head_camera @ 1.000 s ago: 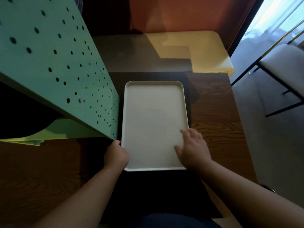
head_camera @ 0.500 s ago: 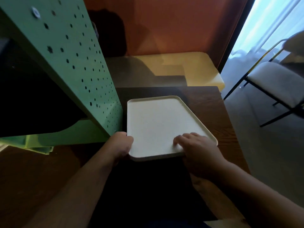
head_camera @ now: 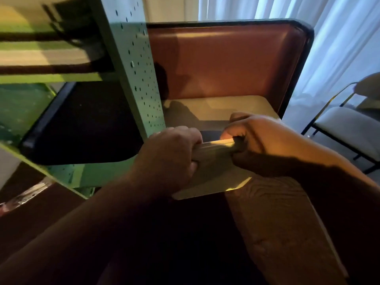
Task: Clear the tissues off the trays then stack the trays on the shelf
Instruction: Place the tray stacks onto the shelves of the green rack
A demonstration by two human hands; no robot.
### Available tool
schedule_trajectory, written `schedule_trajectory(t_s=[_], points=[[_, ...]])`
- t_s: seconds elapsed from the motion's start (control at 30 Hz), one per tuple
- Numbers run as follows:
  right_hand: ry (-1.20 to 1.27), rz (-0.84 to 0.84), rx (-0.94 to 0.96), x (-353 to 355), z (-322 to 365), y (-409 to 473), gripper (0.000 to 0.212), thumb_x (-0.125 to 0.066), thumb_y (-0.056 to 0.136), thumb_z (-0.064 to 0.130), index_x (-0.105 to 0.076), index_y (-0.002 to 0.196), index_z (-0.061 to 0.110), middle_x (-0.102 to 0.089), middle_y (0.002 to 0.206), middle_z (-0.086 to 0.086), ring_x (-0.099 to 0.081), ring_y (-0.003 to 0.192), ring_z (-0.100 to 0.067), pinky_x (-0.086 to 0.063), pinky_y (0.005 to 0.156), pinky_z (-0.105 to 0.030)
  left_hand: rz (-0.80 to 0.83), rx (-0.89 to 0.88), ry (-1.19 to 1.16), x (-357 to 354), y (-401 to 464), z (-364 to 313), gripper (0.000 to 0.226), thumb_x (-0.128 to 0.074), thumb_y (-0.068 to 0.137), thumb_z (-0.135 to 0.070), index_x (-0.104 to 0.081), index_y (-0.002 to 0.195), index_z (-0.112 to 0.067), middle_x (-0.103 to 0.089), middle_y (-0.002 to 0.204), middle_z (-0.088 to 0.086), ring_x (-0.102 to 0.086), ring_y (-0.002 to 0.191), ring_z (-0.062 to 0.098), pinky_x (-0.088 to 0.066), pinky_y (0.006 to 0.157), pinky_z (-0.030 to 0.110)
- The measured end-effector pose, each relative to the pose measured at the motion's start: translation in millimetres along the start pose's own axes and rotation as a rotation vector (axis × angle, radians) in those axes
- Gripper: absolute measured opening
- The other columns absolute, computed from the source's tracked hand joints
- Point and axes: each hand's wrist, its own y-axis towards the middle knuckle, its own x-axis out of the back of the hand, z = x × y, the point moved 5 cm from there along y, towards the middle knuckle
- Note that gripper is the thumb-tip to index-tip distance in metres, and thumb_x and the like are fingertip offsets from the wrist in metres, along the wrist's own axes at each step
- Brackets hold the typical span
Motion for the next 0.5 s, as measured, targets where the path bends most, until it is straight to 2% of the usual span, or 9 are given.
schedule_trajectory(t_s=[0.07, 0.1, 0.17, 0.27, 0.33, 0.4, 0.5], points=[[-0.017, 0.166, 0.02, -0.3, 6.1, 6.1, 0.025, -0.062, 0.097, 0.022, -0.065, 0.122, 0.022, -0.052, 0.103, 0.015, -0.057, 0.092, 0.0, -0.038, 0.061, -0.005, 0.03, 0.004, 0.005, 8.1, -2.7, -6.6, 0.018, -0.073, 0.084, -0.027, -0.065, 0.1, -0.026, -0.062, 0.09, -0.011, -0.057, 0.077, 0.004, -0.054, 0.073, 0.029], [-0.028, 0.197, 0.057, 2.9, 13.1, 5.5, 0.026, -0.063, 0.098, 0.02, -0.064, 0.123, 0.02, -0.052, 0.104, 0.015, -0.056, 0.091, 0.003, -0.038, 0.063, -0.002, 0.034, 0.007, 0.003, 12.7, -5.1, -8.9, 0.016, -0.074, 0.084, -0.027, -0.066, 0.097, -0.026, -0.062, 0.087, -0.012, -0.056, 0.074, 0.001, -0.053, 0.069, 0.026], [-0.035, 0.073, 0.174, 15.1, 26.6, -0.9, 0.025, -0.073, 0.089, 0.023, -0.07, 0.114, 0.025, -0.055, 0.092, 0.02, -0.056, 0.081, 0.013, -0.038, 0.07, 0.001, 0.004, 0.016, -0.006, 26.8, -12.6, -10.8, 0.015, -0.076, 0.081, -0.028, -0.068, 0.094, -0.025, -0.061, 0.082, -0.013, -0.057, 0.072, 0.001, -0.052, 0.065, 0.025], [-0.069, 0.011, 0.23, 32.3, 51.1, -14.0, 0.017, -0.074, 0.081, 0.03, -0.069, 0.095, 0.037, -0.061, 0.081, 0.017, -0.061, 0.075, 0.007, -0.047, 0.061, -0.012, -0.009, 0.016, -0.001, 52.6, -28.6, -9.9, 0.016, -0.078, 0.079, -0.025, -0.066, 0.088, -0.028, -0.057, 0.076, -0.017, -0.056, 0.068, 0.001, -0.043, 0.06, 0.017], [-0.156, -0.013, 0.255, 42.4, 76.2, -15.6, 0.015, -0.067, 0.079, 0.043, -0.066, 0.094, 0.039, -0.061, 0.076, 0.018, -0.06, 0.074, 0.003, -0.046, 0.056, -0.013, -0.005, -0.001, -0.001, 72.0, -40.9, -8.9, 0.019, -0.079, 0.079, -0.025, -0.063, 0.085, -0.033, -0.057, 0.074, -0.017, -0.059, 0.073, 0.0, -0.04, 0.056, 0.01], [-0.215, -0.037, 0.282, 50.7, 101.0, -13.7, 0.02, -0.062, 0.08, 0.052, -0.066, 0.094, 0.039, -0.059, 0.07, 0.018, -0.058, 0.062, 0.001, -0.04, 0.052, -0.012, -0.021, -0.005, 0.011, 91.8, -54.9, -4.5, 0.023, -0.081, 0.077, -0.028, -0.06, 0.081, -0.037, -0.057, 0.071, -0.017, -0.058, 0.079, -0.007, -0.041, 0.056, 0.008], [-0.222, 0.007, 0.296, 55.3, 141.0, -14.3, 0.016, -0.063, 0.086, 0.049, -0.067, 0.093, 0.036, -0.063, 0.073, 0.014, -0.06, 0.063, 0.0, -0.042, 0.057, -0.015, -0.093, -0.029, 0.06, 119.8, -75.8, 4.8, 0.019, -0.082, 0.072, -0.03, -0.064, 0.078, -0.032, -0.056, 0.068, -0.016, -0.056, 0.082, -0.007, -0.039, 0.055, 0.008]])
